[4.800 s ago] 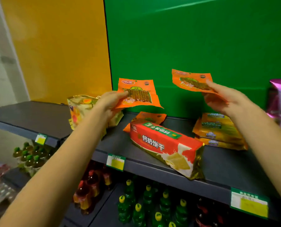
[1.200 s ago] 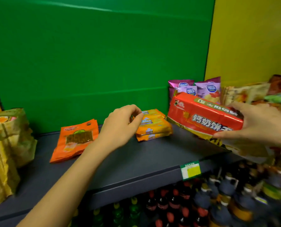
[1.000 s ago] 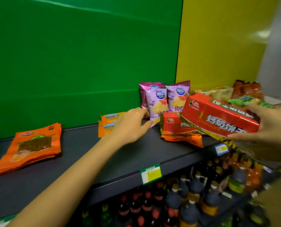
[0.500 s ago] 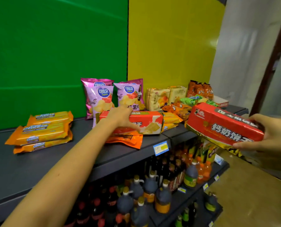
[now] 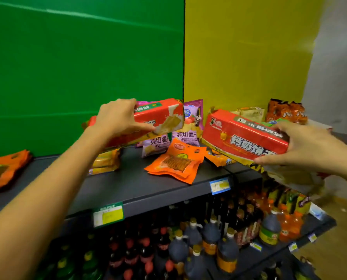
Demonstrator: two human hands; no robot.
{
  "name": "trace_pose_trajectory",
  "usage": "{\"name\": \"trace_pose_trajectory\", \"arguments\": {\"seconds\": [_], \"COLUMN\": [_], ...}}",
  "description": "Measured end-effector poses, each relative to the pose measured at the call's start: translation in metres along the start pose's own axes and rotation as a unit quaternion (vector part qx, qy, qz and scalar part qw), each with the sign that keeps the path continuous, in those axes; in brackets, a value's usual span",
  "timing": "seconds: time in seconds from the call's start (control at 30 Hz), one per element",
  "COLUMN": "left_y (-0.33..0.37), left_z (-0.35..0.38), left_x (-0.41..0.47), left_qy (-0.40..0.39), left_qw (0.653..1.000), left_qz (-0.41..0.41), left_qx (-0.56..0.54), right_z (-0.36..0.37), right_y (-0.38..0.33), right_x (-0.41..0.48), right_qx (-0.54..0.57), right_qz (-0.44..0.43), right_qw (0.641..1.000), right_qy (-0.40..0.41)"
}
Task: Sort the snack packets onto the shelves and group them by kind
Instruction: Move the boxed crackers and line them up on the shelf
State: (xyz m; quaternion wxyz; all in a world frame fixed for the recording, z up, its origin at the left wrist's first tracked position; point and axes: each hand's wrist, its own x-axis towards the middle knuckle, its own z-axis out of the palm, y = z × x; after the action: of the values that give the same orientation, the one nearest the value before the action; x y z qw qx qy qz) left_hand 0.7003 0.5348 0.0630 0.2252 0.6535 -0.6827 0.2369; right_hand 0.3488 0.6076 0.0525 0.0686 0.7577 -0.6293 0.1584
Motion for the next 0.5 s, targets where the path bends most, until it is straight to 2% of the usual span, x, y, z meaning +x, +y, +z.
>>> {"name": "trace_pose_trajectory", "arguments": {"seconds": [0.27, 0.5], "left_y": [-0.103, -0.177], "left_z": [-0.093, -0.167], "left_x": [-0.108, -0.22], "left_qy": [0.027, 0.028], "left_qw": [0.983, 0.954], "left_qz": [-0.137, -0.237], "left_qx": [0.117, 0.181], "right_z": [0.016, 0.021], "right_y": [-0.112, -0.229], "right_x": [0.04, 0.025], "right_qx": [0.061, 0.099], "right_qz": [-0.168, -0.284], "right_qw": [0.984, 0.954], "right_qy": [0.006, 0.003]}}
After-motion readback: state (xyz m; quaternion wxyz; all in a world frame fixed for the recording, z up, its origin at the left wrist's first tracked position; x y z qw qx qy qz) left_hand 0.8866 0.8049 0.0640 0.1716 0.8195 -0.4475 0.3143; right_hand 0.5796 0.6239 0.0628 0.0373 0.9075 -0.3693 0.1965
